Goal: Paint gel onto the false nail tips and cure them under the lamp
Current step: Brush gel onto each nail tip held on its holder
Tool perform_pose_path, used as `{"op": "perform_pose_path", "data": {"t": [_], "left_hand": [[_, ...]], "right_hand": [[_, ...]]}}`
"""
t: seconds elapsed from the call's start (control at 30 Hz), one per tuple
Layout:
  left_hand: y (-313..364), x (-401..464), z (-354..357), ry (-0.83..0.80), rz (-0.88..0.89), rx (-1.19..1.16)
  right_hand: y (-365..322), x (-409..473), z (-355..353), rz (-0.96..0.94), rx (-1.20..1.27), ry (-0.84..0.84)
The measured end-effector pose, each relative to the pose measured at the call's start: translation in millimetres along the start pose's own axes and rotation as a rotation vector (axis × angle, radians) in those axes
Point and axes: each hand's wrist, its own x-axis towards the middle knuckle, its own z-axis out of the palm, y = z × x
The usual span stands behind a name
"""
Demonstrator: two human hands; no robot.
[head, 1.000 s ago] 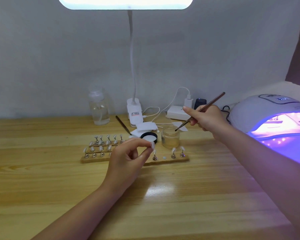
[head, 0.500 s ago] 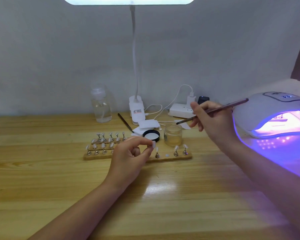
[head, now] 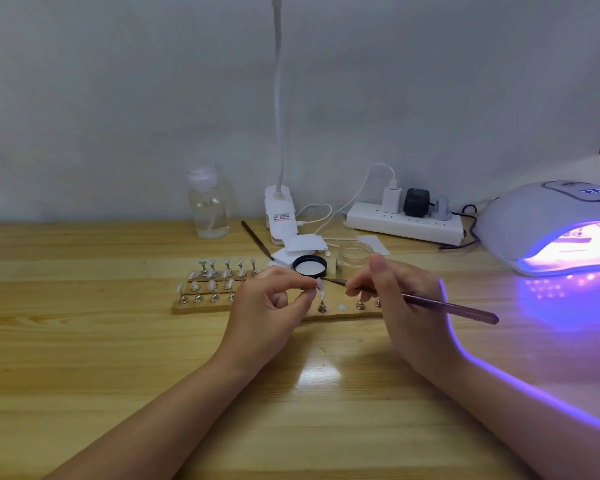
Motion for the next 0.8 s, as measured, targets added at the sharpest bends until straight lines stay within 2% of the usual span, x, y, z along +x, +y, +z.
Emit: {"op": "perform_pose_path", "data": {"t": [0.1, 0.23, 0.4, 0.57, 0.7, 0.8], "left_hand": [[1.0, -0.5, -0.1, 0.007, -0.008, -0.002], [1.7, -0.9, -0.3, 0.004, -0.010, -0.008], [1.3, -0.3, 0.4, 0.007, -0.030, -0.013], [2.3, -0.7, -0.2, 0.003, -0.038, -0.012], [3.4, -0.6, 0.1, 0.004, -0.053, -0.018], [4.5, -0.8, 0.2, 0.003, -0.060, -0.021]], "right_hand": [[1.4, -0.4, 0.0, -0.023, -0.012, -0.035], [1.9, -2.9, -0.8, 0.028, 0.052, 0.002], [2.2, -1.3, 1.1, -0.032, -0.002, -0.012], [1.6, -3.1, 0.5, 0.029, 0.086, 0.026], [0.7, -0.6, 2.1, -0.036, 0.003, -0.014], [-0.3, -1.3, 2.2, 0.049, 0.076, -0.020]]}}
